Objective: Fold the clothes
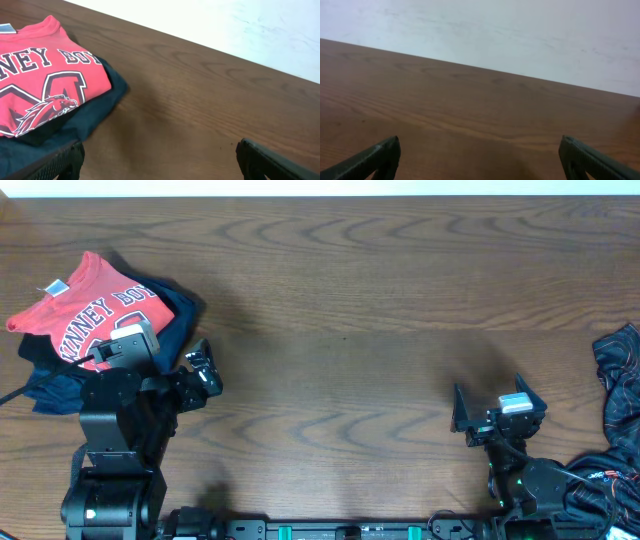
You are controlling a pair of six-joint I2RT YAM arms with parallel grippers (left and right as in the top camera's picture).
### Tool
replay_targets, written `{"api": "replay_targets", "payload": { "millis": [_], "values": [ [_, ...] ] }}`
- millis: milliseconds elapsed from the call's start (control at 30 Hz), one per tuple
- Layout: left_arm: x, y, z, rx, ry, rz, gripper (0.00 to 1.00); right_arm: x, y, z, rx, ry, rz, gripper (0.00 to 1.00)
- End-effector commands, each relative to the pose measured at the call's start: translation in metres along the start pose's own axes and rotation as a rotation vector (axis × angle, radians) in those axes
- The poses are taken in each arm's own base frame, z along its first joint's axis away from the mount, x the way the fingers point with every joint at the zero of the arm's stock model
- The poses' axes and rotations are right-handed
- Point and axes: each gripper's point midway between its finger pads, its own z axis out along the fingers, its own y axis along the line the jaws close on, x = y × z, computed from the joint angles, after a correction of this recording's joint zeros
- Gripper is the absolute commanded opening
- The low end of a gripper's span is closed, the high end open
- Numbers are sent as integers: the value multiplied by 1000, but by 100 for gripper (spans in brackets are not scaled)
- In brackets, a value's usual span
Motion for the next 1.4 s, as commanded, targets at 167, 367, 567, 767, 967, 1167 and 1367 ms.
{"api": "replay_targets", "payload": {
  "millis": [167, 367, 567, 767, 967, 1167, 1367],
  "values": [
    [0, 2, 0, -11, -2, -2, 98, 0, -2, 0, 6, -3, 20, 99],
    [0, 2, 0, -11, -2, -2, 98, 0, -2, 0, 6, -2, 20, 99],
    [1, 7, -10, -35, -18, 38, 98, 0, -2, 0, 6, -2, 20, 99],
    [35, 29, -20, -93, -9, 56, 98, 0, -2, 0, 6, -2, 20, 99],
    [91, 50, 2, -97, -44, 54, 98, 0, -2, 0, 6, -3, 20, 99],
    [106, 55, 30, -41, -225, 49, 98, 0, -2, 0, 6, -3, 20, 99],
    [99, 52, 41, 6, -394, 68, 98, 0, -2, 0, 6, -2, 20, 99]
  ]
}}
